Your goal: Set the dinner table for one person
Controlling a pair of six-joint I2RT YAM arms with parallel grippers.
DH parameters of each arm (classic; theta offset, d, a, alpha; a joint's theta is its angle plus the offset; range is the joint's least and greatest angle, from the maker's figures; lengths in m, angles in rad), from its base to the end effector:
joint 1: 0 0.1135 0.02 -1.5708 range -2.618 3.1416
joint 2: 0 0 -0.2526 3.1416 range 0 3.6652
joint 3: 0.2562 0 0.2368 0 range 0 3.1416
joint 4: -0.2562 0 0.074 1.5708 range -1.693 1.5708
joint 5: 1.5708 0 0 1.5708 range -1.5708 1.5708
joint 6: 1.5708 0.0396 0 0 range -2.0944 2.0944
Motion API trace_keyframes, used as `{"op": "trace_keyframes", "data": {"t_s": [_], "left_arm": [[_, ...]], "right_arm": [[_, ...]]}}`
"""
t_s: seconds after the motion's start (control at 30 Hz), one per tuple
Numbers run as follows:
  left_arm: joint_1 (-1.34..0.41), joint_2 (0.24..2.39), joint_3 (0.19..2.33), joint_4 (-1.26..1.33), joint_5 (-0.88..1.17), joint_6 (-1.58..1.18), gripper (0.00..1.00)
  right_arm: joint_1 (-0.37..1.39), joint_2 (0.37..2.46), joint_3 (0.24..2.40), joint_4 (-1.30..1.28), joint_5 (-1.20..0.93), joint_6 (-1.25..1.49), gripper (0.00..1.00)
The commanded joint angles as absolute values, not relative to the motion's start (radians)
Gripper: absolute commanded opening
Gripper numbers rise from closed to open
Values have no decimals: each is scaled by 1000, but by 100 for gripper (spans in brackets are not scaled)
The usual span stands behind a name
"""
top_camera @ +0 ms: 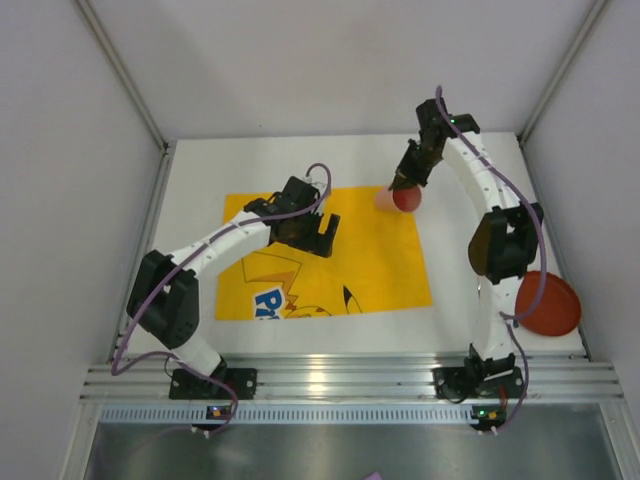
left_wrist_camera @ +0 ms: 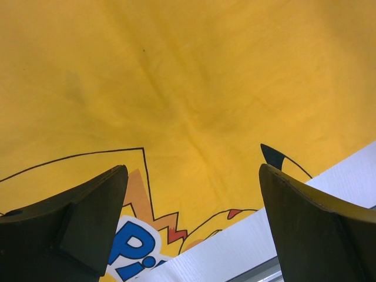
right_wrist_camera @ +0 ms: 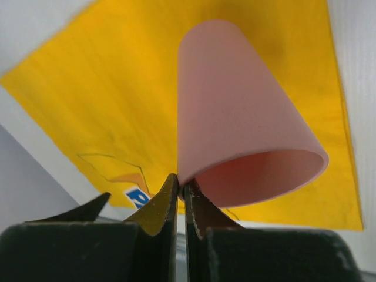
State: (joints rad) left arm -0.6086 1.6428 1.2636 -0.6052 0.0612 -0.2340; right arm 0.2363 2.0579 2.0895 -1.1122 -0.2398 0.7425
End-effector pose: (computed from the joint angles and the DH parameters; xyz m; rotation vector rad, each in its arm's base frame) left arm 0.2743 -0.1941 0.2418 0.5084 2.5531 -0.3941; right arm 0.4044 0.1071 0.3047 0.6094 2.6877 0.6168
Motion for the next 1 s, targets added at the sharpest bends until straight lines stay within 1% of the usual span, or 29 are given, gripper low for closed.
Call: {"op": "trace_keyframes", "data": {"t_s": [0.0, 0.2, 0.33, 0.37, 0.4, 0.53, 0.57, 0.7, 0.83, 0.87, 0.93, 0.97], "left_arm": [[-589, 1556, 1217, -526, 71, -229, 99], [-554, 1516, 1163, -489, 87, -235, 99], [-534, 1493, 1151, -483, 92, -224, 99], [-526, 1488, 1146, -483, 98, -222, 99], [-523, 1483, 1138, -480, 101, -221, 99], [-505, 1467, 1123, -485, 117, -213, 99], [-499, 1463, 1118, -483, 117, -212, 99], [-482, 1437, 1088, -474, 124, -210, 99], [-468, 1422, 1060, -465, 135, -215, 99], [-460, 1420, 1051, -459, 140, -216, 99], [-453, 1420, 1048, -456, 152, -219, 99], [-445, 1422, 1043, -450, 158, -221, 99]], "right_arm": [[278, 2059, 2163, -1327, -298, 735, 0], [288, 2097, 2192, -1397, -255, 715, 0], [316, 2158, 2253, -1454, -212, 695, 0], [328, 2164, 2261, -1456, -201, 696, 7], [334, 2169, 2267, -1456, -186, 698, 9], [364, 2227, 2345, -1495, -140, 700, 11], [371, 2232, 2345, -1496, -134, 698, 13], [377, 2249, 2336, -1494, -88, 695, 12], [376, 2264, 2342, -1496, -75, 696, 17], [376, 2267, 2348, -1497, -77, 699, 24], [377, 2279, 2396, -1494, -69, 715, 34], [377, 2283, 2419, -1491, -68, 718, 45]]}}
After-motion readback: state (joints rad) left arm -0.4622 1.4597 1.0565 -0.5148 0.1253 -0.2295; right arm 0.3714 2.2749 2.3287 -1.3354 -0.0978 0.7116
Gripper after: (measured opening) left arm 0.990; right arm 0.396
